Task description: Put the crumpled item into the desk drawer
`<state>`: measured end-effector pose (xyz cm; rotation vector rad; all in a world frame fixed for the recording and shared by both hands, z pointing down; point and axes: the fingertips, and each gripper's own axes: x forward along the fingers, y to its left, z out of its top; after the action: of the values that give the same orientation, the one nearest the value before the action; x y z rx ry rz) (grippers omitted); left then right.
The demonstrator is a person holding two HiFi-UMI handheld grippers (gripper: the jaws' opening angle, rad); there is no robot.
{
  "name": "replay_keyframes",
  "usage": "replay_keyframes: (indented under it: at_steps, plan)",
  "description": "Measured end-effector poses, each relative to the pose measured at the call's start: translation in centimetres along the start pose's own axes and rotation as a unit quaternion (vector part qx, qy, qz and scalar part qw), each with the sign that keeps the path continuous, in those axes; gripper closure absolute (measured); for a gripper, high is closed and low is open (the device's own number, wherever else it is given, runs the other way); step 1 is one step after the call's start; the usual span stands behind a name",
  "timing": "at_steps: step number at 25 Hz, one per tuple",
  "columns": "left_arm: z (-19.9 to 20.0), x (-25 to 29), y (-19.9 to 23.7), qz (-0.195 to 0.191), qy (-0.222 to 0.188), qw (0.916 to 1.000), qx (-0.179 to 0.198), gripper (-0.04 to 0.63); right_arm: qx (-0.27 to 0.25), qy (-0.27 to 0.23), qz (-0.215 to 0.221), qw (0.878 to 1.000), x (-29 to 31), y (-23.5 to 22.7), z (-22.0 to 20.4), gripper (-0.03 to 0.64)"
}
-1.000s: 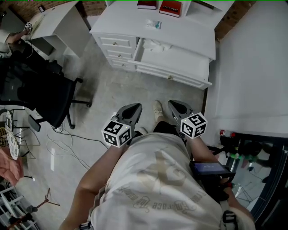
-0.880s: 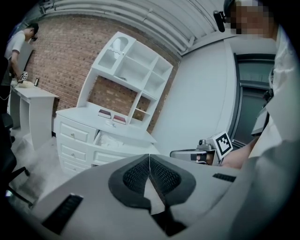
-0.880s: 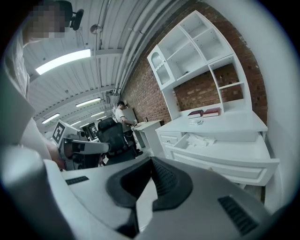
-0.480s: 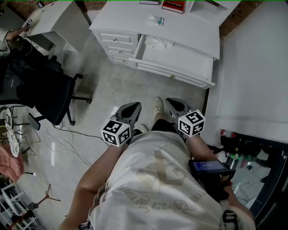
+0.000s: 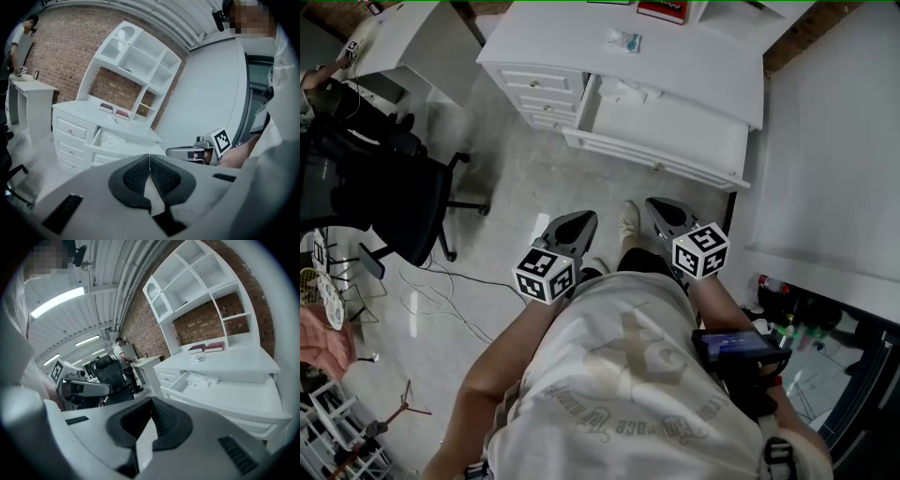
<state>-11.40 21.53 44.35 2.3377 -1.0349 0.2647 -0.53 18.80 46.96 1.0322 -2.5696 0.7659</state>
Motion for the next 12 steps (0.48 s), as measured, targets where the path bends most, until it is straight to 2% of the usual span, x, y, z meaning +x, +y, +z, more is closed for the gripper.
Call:
replay_keyframes:
  at_steps: [12]
  plan:
    - [4.2, 5.7, 2.9, -0.005, 0.010, 0.9999, 0.002, 0.574, 0.009, -0.002, 0.004, 1.000, 3.8, -5.1, 4.5, 0.594]
